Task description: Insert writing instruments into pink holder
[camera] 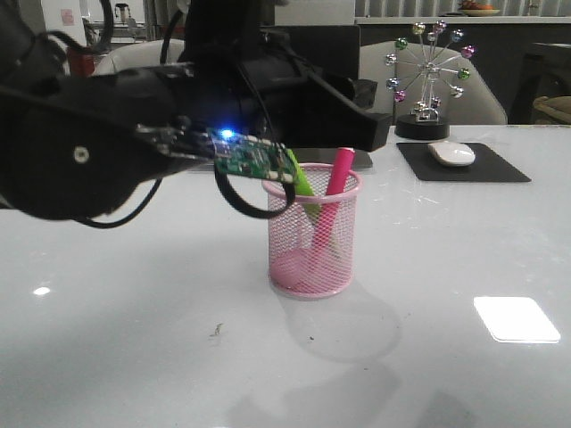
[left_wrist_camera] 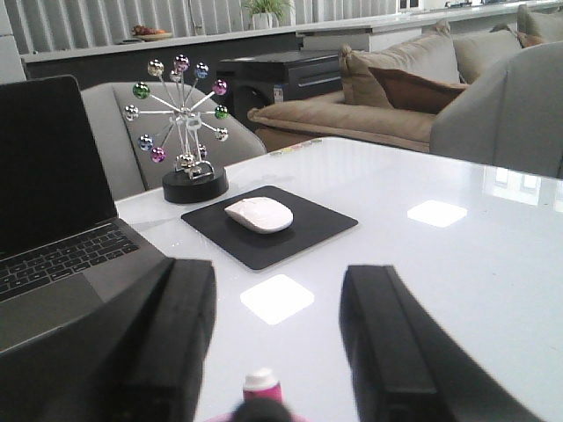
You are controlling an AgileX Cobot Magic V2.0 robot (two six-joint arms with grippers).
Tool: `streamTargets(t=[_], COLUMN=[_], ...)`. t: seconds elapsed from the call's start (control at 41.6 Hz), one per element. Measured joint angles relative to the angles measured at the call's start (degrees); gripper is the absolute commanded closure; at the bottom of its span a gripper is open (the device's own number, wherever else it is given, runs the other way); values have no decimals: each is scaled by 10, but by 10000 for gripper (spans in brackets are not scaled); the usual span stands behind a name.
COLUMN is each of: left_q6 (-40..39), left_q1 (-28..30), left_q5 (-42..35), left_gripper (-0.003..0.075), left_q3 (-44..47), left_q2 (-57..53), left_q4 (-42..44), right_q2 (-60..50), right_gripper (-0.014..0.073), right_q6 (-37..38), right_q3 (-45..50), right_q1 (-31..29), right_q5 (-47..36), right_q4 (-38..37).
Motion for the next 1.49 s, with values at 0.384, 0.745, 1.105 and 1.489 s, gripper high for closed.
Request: streamTargets(t=[0.384,0.745,1.105,1.489], left_q6=[30,30,-12,-15], left_q1=[45,78,102,117], left_q5=[625,910,929,932], left_gripper=[315,315,315,328], left_q3=[-98,-85,45,97], left_q2=[-250,-442,-594,-612], left_q4=[0,3,6,61], right_q2=[0,0,0,0], right_gripper=[78,78,78,78], right_q6=[0,0,0,0], right_q3=[0,0,0,0], right_q1=[0,0,0,0], right_q5=[0,0,0,-1], right_q4=[0,0,0,4])
